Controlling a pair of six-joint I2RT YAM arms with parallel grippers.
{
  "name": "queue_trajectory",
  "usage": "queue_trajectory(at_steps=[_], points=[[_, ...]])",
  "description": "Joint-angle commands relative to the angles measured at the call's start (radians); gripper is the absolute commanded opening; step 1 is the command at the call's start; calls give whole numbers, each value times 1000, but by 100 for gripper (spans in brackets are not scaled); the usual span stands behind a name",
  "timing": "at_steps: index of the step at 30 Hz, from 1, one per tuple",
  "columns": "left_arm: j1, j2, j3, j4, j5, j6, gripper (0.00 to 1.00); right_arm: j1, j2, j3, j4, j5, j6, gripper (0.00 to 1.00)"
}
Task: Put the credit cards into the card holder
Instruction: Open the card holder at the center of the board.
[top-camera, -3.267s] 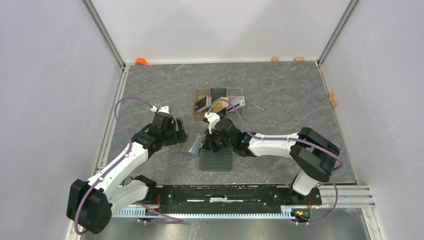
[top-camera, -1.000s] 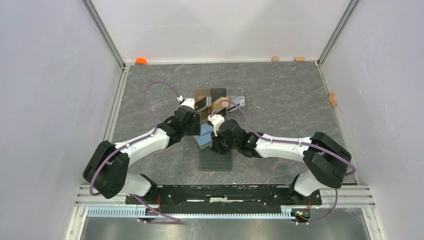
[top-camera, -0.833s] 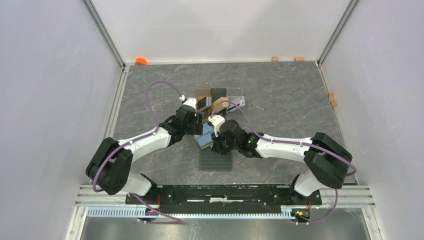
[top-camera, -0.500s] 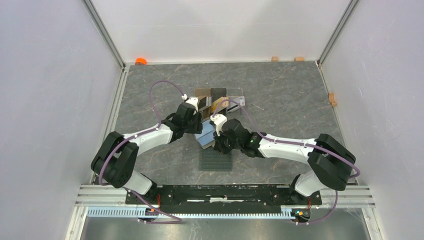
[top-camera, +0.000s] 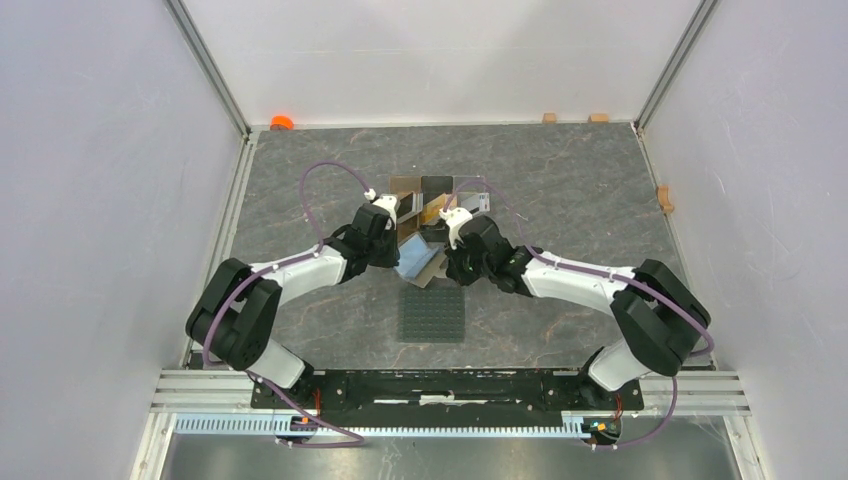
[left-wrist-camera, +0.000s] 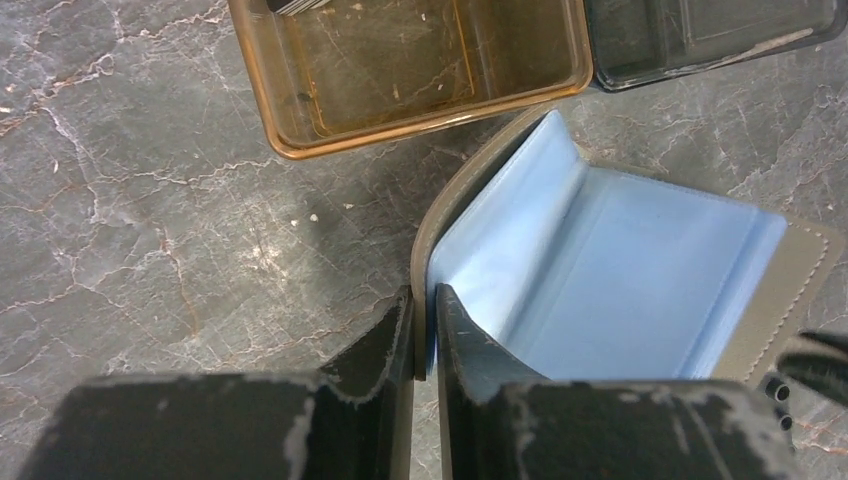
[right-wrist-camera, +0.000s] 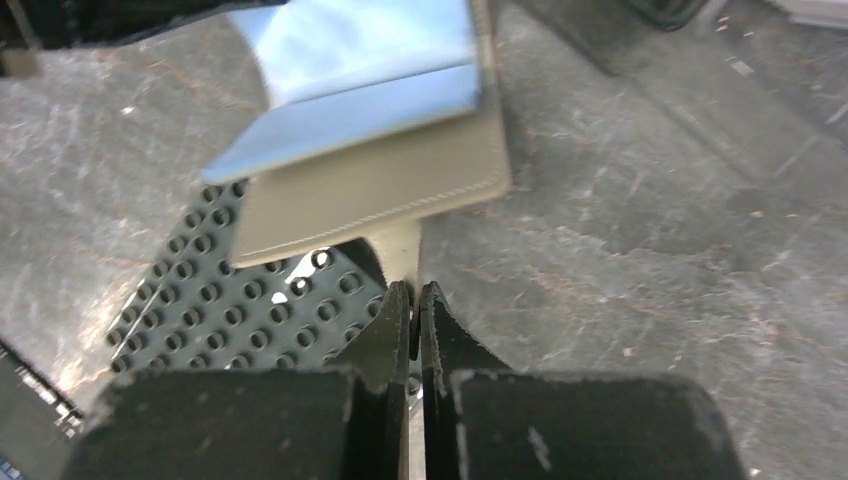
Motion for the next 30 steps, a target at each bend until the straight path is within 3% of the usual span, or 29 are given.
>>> queue_trajectory(at_steps=[1, 5, 8, 13, 20, 26, 30], points=[[-1, 21, -1, 38, 37, -28, 16, -34, 42, 80, -5, 86, -60, 0], [-2, 24, -26, 77, 84, -81, 12, -58, 68, 98, -25, 142, -83, 0], [-2, 20, -62, 96, 103, -159, 3, -65, 79, 91, -33, 179, -88, 0], [-6, -42, -197, 233, 94, -343, 2, -68, 90, 63, -19, 242, -81, 0], [-78, -166, -357, 370, -76, -526, 2, -70, 84, 58, -24, 337, -56, 0], [-146, -266, -415, 371, -192, -597, 2, -67, -22, 52, -91, 306, -40, 42], [-165, -293, -424, 370, -215, -604, 2, -47, -132, 41, -117, 314, 2, 58]])
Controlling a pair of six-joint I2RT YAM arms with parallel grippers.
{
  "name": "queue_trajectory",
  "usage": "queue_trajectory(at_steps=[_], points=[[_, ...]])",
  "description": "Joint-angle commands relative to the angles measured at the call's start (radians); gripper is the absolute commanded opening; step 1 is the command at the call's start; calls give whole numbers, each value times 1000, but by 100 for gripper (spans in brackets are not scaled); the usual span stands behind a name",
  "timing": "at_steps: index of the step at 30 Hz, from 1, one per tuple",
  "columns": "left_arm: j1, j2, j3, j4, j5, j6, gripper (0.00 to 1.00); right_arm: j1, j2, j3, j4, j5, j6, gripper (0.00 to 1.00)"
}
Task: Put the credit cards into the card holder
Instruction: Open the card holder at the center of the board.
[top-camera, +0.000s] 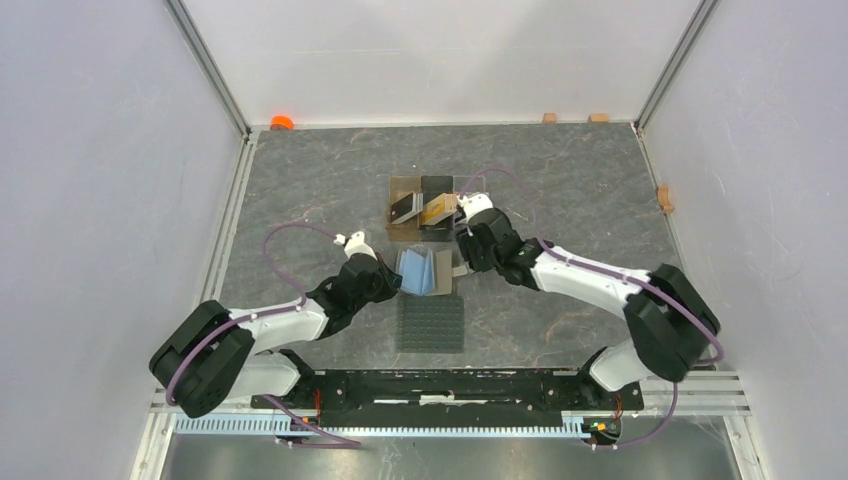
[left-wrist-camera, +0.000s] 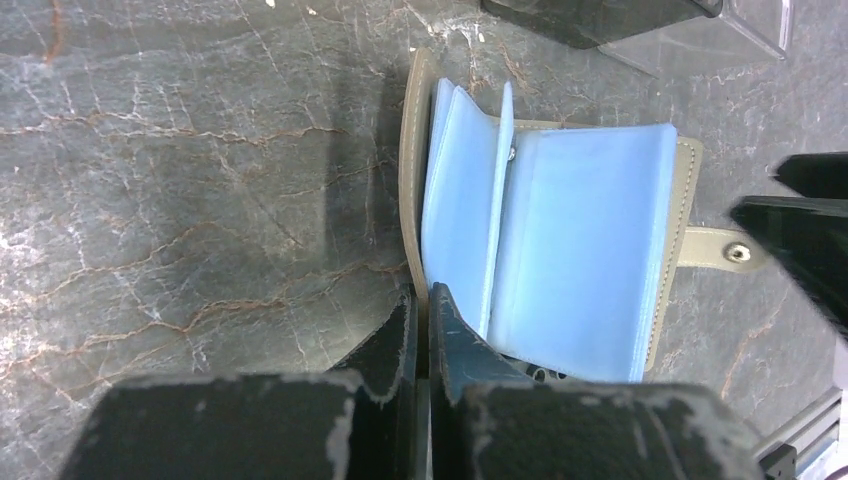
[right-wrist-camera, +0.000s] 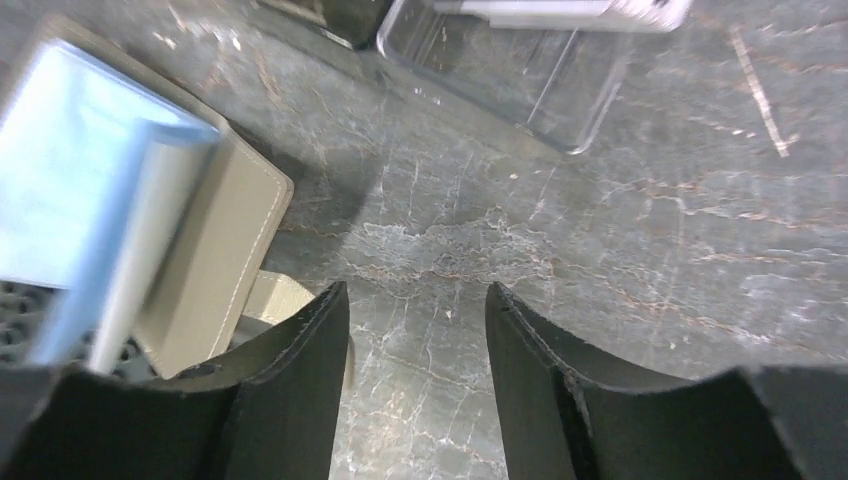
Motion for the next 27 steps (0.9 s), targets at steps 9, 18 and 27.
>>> queue_trajectory(at_steps=[9, 18, 27], points=[[-72, -57, 22, -21, -118, -62, 2, 93, -222, -24, 190, -209, 155, 52], [-82, -56, 21, -25, -115, -72, 2, 108, -17, 0, 380, -441, 237, 44], [-83, -50, 18, -23, -120, -79, 4, 121, 122, 33, 442, -386, 316, 42]])
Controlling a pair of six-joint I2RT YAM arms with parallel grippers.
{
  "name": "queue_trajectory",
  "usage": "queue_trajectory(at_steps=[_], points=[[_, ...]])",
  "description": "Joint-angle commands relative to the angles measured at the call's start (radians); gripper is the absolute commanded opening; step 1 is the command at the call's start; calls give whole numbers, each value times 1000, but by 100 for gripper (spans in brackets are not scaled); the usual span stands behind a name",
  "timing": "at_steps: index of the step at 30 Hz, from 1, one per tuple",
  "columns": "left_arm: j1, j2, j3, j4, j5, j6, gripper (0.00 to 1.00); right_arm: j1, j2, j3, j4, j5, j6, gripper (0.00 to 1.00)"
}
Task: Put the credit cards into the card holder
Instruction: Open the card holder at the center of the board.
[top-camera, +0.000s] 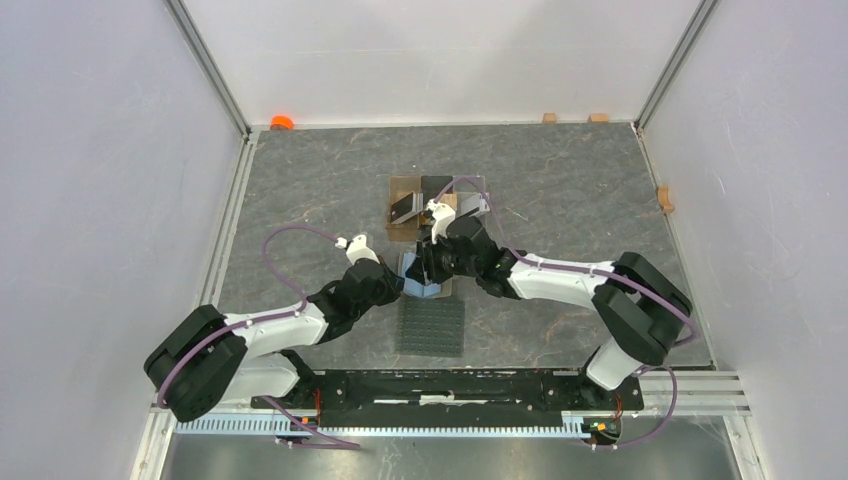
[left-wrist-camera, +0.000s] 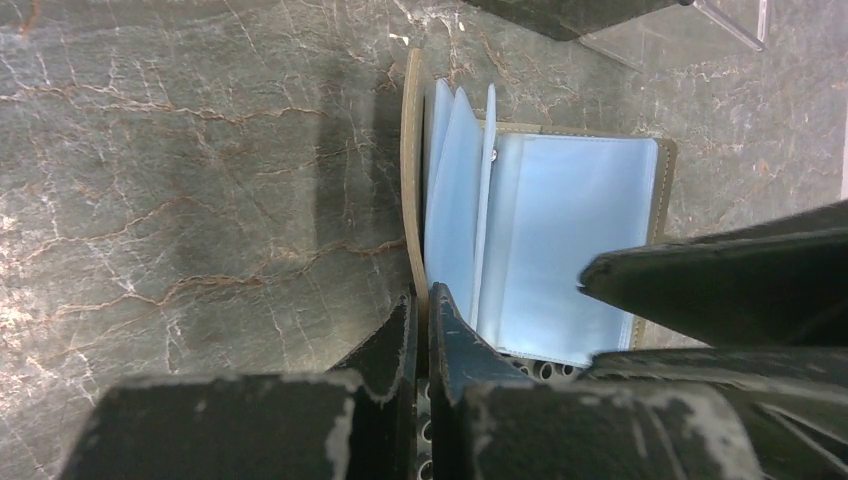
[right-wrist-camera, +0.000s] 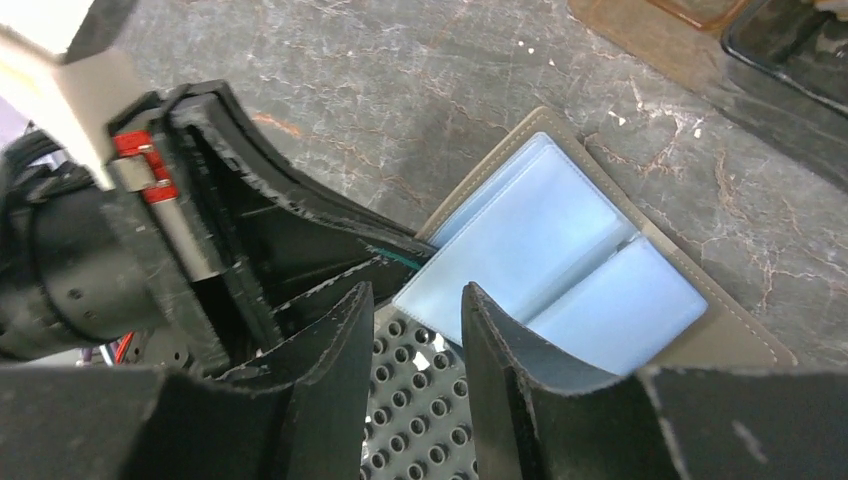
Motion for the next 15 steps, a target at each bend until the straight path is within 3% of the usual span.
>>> queue_trajectory(at_steps=[1, 6, 8, 15], points=[[-7, -3, 22, 7, -39, -33, 5, 7, 55, 35, 46, 88, 54, 42], [-4, -35, 23, -36, -46, -4, 26, 7, 57, -24, 20, 216, 48, 43], [1, -66, 26, -73, -53, 12, 41, 5, 51, -36, 4, 237, 31, 44], [50, -167, 69, -200, 72, 110, 74, 5, 53, -38, -33, 194, -43, 49]])
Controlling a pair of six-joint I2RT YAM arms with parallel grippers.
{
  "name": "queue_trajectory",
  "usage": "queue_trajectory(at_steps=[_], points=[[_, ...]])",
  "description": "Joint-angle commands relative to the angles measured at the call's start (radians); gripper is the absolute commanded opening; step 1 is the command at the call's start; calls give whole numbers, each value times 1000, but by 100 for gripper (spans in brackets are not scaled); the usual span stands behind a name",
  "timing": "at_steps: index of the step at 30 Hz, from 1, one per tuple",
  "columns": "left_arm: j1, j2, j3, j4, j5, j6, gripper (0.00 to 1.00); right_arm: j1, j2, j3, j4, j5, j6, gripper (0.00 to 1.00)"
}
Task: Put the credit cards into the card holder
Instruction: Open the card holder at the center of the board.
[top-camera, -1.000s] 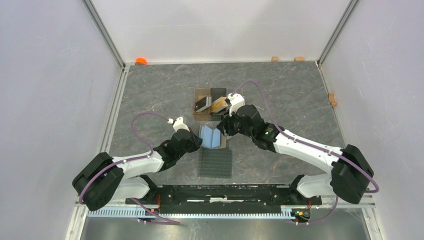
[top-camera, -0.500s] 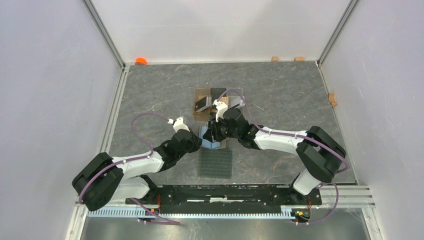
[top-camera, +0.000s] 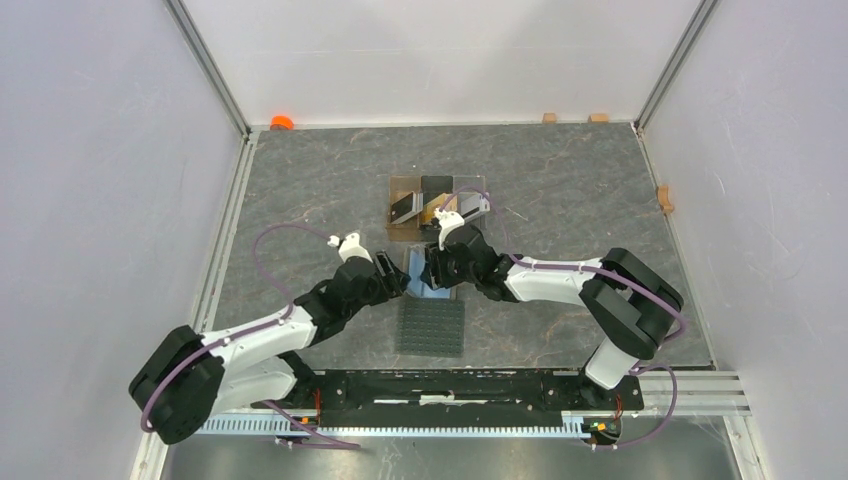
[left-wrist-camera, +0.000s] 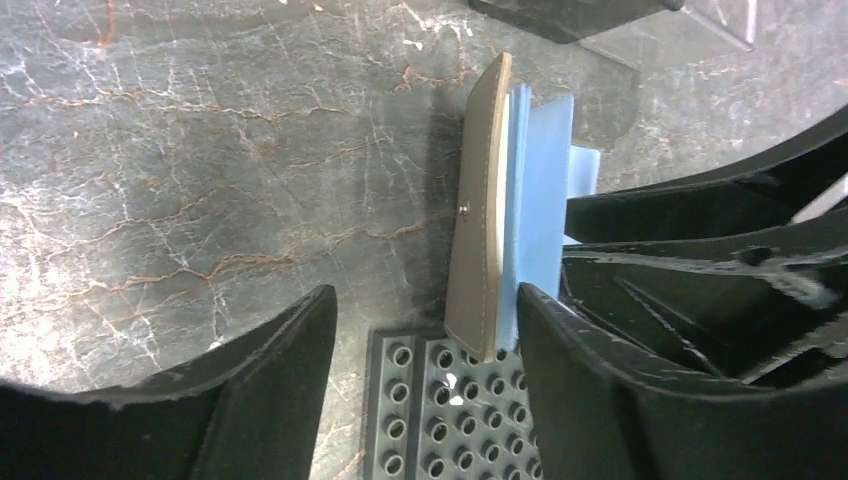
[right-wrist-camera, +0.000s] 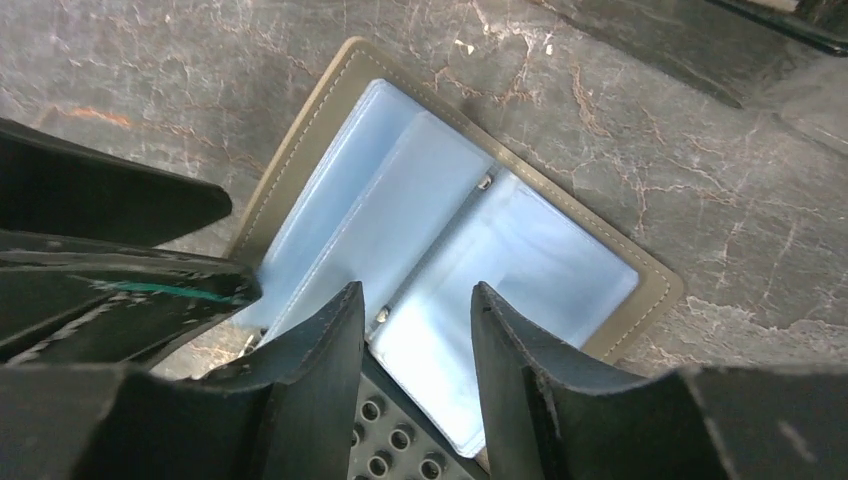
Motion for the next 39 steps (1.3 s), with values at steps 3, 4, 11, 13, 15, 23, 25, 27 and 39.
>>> queue_trajectory(at_steps=[3, 4, 11, 13, 15, 23, 25, 27, 39], points=[[62, -55, 109, -85, 188, 160, 85, 0, -15, 8, -6, -36, -73, 51], [83, -43, 131, -96, 233, 183, 86, 0, -14, 13, -8, -43, -81, 51], [247, 139, 210, -58, 505, 228, 95, -1, 8, 49, -22, -69, -117, 54], [250, 189, 227, -24, 563, 228, 95, -1, 10, 55, -21, -75, -119, 54], [250, 222, 235, 7, 592, 218, 95, -1, 14, 61, -21, -77, -121, 56], [250, 284, 265, -37, 558, 260, 81, -4, 20, 75, -30, -88, -127, 56], [250, 294, 284, -91, 528, 286, 69, -4, 13, 77, -41, -87, -131, 56], [251, 298, 291, -113, 512, 301, 55, -7, -6, 81, -57, -86, -139, 57], [249, 319, 359, -226, 507, 319, 15, -147, -197, 179, -347, -26, -253, 78]])
